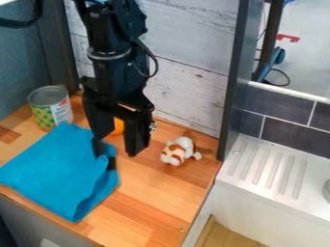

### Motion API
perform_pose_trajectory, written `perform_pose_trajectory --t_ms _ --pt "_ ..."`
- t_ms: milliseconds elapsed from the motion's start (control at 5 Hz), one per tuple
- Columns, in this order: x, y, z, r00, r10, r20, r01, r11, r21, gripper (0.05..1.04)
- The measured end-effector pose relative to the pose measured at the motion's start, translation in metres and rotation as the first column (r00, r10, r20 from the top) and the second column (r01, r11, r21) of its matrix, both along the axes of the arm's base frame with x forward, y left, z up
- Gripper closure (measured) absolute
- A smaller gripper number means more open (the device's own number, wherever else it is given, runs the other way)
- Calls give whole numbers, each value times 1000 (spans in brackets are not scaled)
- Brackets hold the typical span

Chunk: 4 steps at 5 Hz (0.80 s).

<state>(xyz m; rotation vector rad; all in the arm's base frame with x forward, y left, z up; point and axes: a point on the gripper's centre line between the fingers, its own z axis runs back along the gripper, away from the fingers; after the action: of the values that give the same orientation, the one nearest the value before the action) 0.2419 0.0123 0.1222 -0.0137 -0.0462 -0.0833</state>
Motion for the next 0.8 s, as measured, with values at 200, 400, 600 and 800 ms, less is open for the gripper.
perform_pose_trajectory --t_ms 200,400,600,800 --pt "-2 0 -6 1000 -2 -23 2 1000 -1 88" --pt "26 -2 -2 996 -90 -11 90 996 -17 88" --pt "54 -5 -10 977 -213 26 214 976 -35 88" --pt "78 -5 -24 958 -286 37 287 957 -38 88"
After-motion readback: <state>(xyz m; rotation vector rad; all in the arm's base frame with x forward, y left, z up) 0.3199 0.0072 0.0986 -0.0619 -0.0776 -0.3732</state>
